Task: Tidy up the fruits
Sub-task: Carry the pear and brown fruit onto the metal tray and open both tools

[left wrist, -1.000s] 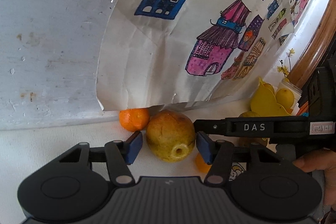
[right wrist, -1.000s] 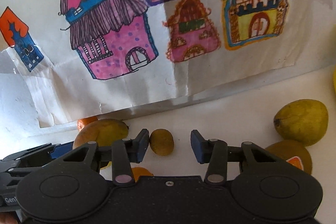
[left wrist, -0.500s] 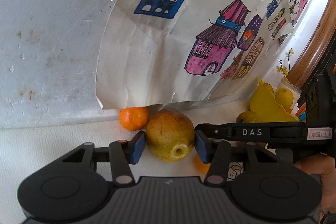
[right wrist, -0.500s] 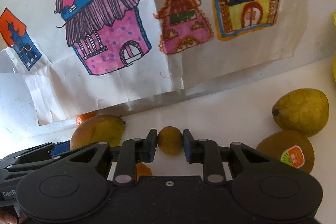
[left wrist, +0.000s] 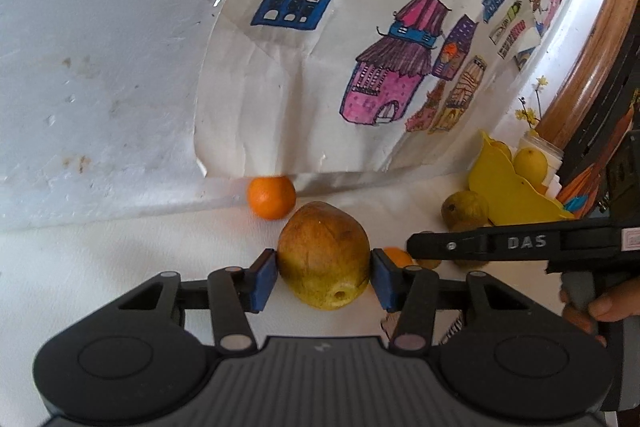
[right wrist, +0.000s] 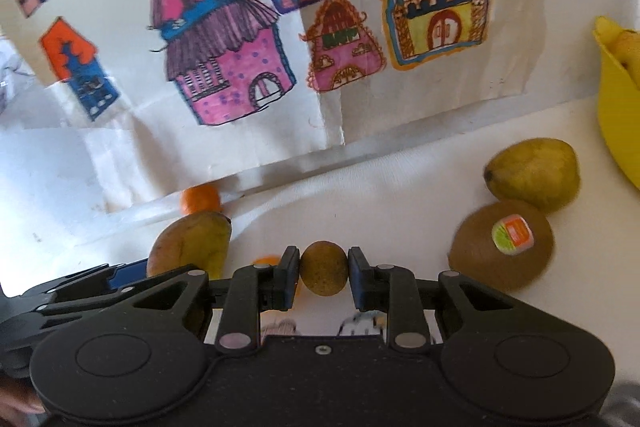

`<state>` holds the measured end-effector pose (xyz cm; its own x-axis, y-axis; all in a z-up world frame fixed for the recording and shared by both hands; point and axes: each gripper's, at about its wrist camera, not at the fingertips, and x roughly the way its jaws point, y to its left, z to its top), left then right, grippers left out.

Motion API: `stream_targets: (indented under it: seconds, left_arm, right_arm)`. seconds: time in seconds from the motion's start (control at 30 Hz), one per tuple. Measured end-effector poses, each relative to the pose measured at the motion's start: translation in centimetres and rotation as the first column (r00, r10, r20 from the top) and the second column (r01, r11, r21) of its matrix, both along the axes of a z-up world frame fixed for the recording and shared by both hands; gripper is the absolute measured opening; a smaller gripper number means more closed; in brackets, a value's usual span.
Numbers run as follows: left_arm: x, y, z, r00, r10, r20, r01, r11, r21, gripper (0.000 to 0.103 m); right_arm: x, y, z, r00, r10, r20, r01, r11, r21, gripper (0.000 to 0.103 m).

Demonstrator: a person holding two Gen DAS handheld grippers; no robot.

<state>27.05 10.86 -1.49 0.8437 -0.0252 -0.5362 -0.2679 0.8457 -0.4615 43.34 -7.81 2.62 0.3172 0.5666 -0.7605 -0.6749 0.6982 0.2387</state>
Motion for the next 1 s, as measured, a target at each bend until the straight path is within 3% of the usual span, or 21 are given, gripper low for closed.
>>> stream_targets:
  seconds: [0.47, 0.73, 1.0]
  left_arm:
    - [-5.6, -4.8, 1.7, 0.987, -0.158, 0.000, 0.158, 0.987, -0.010, 0.054]
    - [-7.2, -9.6, 3.1, 0.962, -0.273, 0.018, 0.274, 0.962, -0.022, 0.054]
    - [-7.9, -15.4, 4.0, 0.925, -0.380, 0.023, 0.381, 0.924, -0.019, 0.054]
  right_arm:
    - [-9.9, -9.3, 3.5, 0.997, -0.078, 0.026, 0.078, 0.997, 0.030, 0.028]
    - [-16.0, -17.8, 3.6, 0.977, -0.212, 0.030, 0.209, 0.976, 0.063, 0.028]
    - [-20.5, -24.7, 2.5, 0.944, -0.311, 0.107, 0.307, 0.950, 0.049, 0.028]
